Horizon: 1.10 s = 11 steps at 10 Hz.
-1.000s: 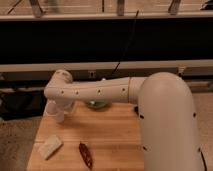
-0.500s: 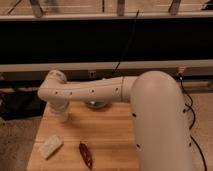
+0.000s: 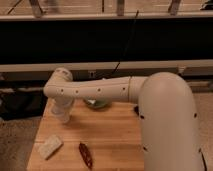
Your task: Pick up the ceramic cup
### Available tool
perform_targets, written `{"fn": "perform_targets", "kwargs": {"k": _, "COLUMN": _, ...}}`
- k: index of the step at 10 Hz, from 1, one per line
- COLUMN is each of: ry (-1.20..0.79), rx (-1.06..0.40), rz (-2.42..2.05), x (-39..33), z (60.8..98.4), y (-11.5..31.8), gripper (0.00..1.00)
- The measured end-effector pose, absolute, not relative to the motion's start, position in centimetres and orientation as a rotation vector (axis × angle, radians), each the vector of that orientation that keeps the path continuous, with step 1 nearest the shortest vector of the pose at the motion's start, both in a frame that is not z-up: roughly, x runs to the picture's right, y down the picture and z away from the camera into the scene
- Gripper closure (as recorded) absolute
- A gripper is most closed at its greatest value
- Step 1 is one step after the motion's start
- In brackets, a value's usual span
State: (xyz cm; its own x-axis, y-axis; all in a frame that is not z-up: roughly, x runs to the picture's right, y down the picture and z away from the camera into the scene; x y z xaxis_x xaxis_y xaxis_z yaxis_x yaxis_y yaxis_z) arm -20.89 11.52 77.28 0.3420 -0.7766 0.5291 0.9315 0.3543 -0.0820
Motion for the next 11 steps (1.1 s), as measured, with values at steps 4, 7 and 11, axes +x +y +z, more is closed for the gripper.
{"fn": "perform_targets", "kwargs": {"k": 4, "ry": -0.439, "rx": -0.402, "rz": -1.159, "x": -20.5, "z": 77.2, "y": 11.3, "gripper": 0.99}}
{"fn": "perform_targets", "kwargs": {"k": 7, "ry": -0.445, "rx": -0.397, "rz": -1.17, "x": -20.7, "z": 77.2, "y": 11.2, "gripper": 0.99}}
{"fn": "perform_targets", "kwargs": {"k": 11, "ry": -0.446, "rx": -0.394, "rz": -1.176, "x": -20.2, "z": 77.2, "y": 11.0, "gripper": 0.99}}
